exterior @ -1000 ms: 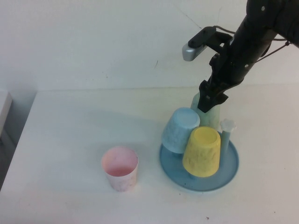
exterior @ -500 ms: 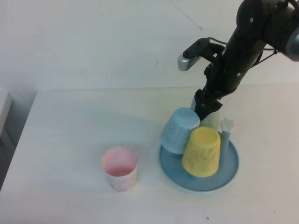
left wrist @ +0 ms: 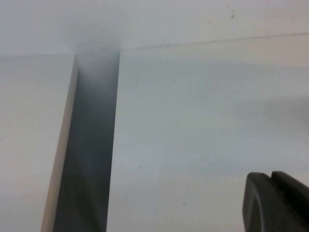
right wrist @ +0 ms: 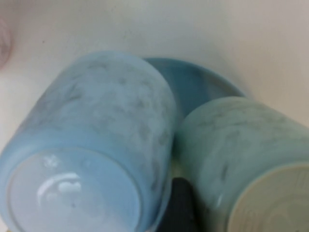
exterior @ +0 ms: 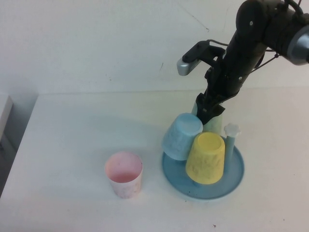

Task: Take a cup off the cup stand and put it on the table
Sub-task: Pick up the cup from the rack, then hand over the cup

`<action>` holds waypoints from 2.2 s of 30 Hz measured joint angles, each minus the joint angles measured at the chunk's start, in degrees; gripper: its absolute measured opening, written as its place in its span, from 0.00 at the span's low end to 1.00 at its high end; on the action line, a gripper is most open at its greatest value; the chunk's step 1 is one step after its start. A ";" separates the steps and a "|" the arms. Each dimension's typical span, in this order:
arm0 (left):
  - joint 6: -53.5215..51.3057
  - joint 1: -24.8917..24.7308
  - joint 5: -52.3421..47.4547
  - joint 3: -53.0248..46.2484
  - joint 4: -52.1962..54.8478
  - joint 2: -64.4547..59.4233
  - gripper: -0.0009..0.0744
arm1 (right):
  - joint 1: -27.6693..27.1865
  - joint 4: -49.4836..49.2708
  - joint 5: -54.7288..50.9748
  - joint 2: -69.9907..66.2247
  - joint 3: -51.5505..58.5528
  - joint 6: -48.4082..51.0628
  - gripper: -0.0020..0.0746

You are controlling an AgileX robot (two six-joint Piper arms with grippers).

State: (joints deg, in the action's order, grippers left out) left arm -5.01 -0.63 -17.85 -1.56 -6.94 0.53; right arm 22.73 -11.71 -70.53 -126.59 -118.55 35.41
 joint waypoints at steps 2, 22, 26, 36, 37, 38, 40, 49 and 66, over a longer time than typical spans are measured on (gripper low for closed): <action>0.00 0.00 0.00 0.00 0.00 0.00 0.01 | 0.00 0.26 -0.14 0.00 -1.00 -0.36 0.78; 0.00 0.00 0.00 0.00 0.00 0.00 0.01 | 0.00 2.74 -0.14 13.10 -3.40 -6.82 0.78; 0.00 0.00 0.00 0.00 0.00 0.00 0.01 | 0.00 2.25 -0.14 17.55 -2.82 -7.95 0.78; 0.00 0.00 0.00 0.00 0.00 0.00 0.01 | -3.71 -9.74 0.06 33.97 28.54 -4.36 0.78; 0.00 0.00 0.00 0.00 0.00 0.00 0.01 | -5.35 -11.95 0.56 35.17 32.45 -2.73 0.78; 0.00 0.00 0.00 0.00 0.00 0.00 0.01 | -7.09 -14.99 1.57 36.63 37.03 -0.42 0.78; 0.00 0.00 0.00 0.00 0.00 0.00 0.01 | -10.19 -21.17 3.54 39.54 44.84 4.07 0.78; 0.00 0.00 0.00 0.00 0.00 0.00 0.01 | -22.96 -46.83 2.32 47.81 61.11 22.78 0.78; 0.00 0.00 0.00 0.00 0.04 0.00 0.01 | -28.08 -81.15 3.56 39.24 72.21 26.14 0.78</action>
State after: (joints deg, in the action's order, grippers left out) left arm -5.01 -0.63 -17.85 -1.56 -6.90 0.53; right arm -5.35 -92.86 -66.96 -87.34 -46.34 61.55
